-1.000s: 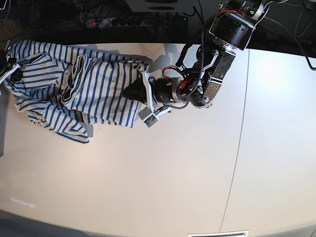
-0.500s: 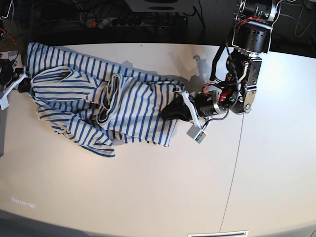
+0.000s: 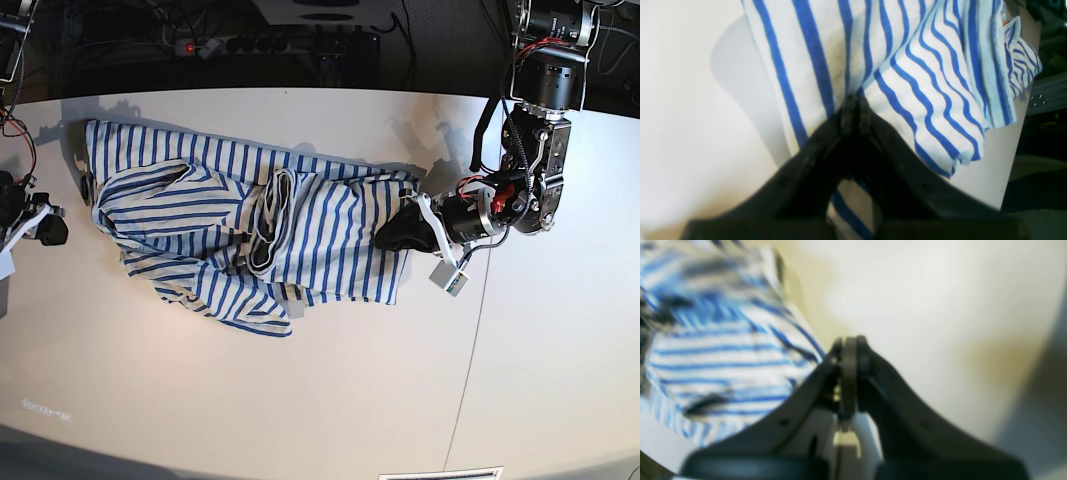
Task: Fold the T-shirt properly
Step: 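Grasp the shirt's folded end with the right gripper and pull it outward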
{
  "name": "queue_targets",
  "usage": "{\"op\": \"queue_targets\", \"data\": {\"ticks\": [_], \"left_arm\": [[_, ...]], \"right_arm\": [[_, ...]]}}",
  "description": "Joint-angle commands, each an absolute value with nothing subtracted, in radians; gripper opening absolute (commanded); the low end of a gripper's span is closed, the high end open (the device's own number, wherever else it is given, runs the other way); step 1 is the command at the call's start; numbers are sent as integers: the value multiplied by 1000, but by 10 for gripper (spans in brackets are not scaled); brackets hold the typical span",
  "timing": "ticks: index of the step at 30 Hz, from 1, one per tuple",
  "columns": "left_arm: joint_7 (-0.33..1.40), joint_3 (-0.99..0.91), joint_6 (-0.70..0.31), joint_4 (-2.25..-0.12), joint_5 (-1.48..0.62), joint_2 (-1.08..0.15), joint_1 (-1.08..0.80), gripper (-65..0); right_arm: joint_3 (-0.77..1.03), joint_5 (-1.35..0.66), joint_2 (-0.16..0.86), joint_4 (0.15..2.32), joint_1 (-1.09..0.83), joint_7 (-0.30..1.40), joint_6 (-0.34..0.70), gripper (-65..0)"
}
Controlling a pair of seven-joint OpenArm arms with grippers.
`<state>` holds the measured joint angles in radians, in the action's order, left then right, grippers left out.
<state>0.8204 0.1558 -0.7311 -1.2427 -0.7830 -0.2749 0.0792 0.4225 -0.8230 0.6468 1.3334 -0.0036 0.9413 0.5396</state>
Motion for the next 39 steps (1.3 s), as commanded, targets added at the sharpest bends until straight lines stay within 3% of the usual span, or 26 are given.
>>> {"op": "queue_targets", "data": {"ticks": [1,4,6,15,22,24,27,28,39], "left_arm": [[873,155,-698,-1261,-744,-287,81,-635],[892,155,-698,-1307,-744,-287,81,-635],[895,155,-698,-1329,-743,-283,81,-635],[901,155,-698,-1338,-729,-278,82,-635],[902,155,-698,-1338,-729,-278,83,-635],[902,155,-698,-1338,-729,-278,83,-635],[897,155,-698,-1338,-729,-278,83,-635],[895,155,-698,-1338,-728,-278,83,-635],[893,155,-698,-1338,-714,-278,83,-635]], "right_arm": [[421,-856,667,1361,31,929,582,-546],[339,-856,660,1405,77,928,588,-329],[254,-830,649,1439,113,928,588,-276],[-92,-694,569,1468,249,916,587,-277],[-160,-577,569,1468,257,921,587,-280],[-160,-549,568,1468,257,920,587,-336],[-160,-527,569,1468,257,921,586,-625],[-160,-520,568,1468,257,921,586,-650],[-102,-530,652,1468,253,925,564,-650]]}}
